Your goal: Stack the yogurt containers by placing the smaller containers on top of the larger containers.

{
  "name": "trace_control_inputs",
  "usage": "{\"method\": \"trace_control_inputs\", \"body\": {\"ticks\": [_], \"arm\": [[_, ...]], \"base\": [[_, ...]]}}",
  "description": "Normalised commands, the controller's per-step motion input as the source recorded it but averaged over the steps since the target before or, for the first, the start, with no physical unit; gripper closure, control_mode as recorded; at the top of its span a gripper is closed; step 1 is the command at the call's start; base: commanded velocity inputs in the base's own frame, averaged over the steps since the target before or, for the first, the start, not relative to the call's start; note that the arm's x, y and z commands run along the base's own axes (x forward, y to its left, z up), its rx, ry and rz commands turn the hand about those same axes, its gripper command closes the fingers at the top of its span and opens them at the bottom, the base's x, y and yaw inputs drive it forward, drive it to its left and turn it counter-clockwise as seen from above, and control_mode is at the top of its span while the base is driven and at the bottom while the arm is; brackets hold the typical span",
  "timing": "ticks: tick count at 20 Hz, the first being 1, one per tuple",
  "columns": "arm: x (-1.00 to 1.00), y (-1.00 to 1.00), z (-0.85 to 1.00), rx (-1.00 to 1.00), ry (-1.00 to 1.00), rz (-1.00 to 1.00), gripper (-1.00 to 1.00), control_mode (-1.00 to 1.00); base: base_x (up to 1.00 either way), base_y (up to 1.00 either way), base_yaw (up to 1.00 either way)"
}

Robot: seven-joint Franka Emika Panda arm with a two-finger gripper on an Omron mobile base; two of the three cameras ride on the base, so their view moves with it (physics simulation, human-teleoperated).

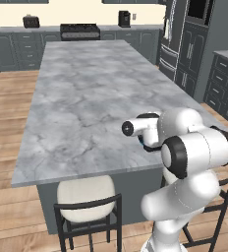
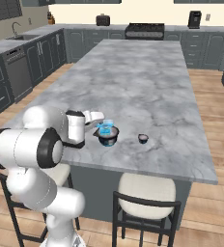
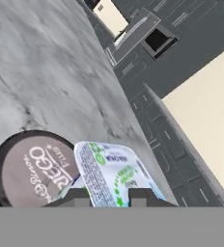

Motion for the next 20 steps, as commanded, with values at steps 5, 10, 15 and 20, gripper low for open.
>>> {"method": "trace_control_inputs", "body": {"ticks": [5, 10, 15, 20], "arm": [[0.23, 0.00, -0.10, 0.00, 0.00, -0.05, 1.00, -1.00], [0.02, 0.00, -0.14, 0.00, 0.00, -0.03, 1.00, -1.00], [0.02, 0.00, -0.14, 0.00, 0.00, -0.02, 1.00, -1.00], [0.18, 0.00, -0.12, 0.00, -0.03, -0.01, 1.00, -1.00]], "base": [[0.00, 0.00, 0.00], [0.00, 0.00, 0.00], [0.00, 0.00, 0.00], [0.00, 0.00, 0.00]]}}
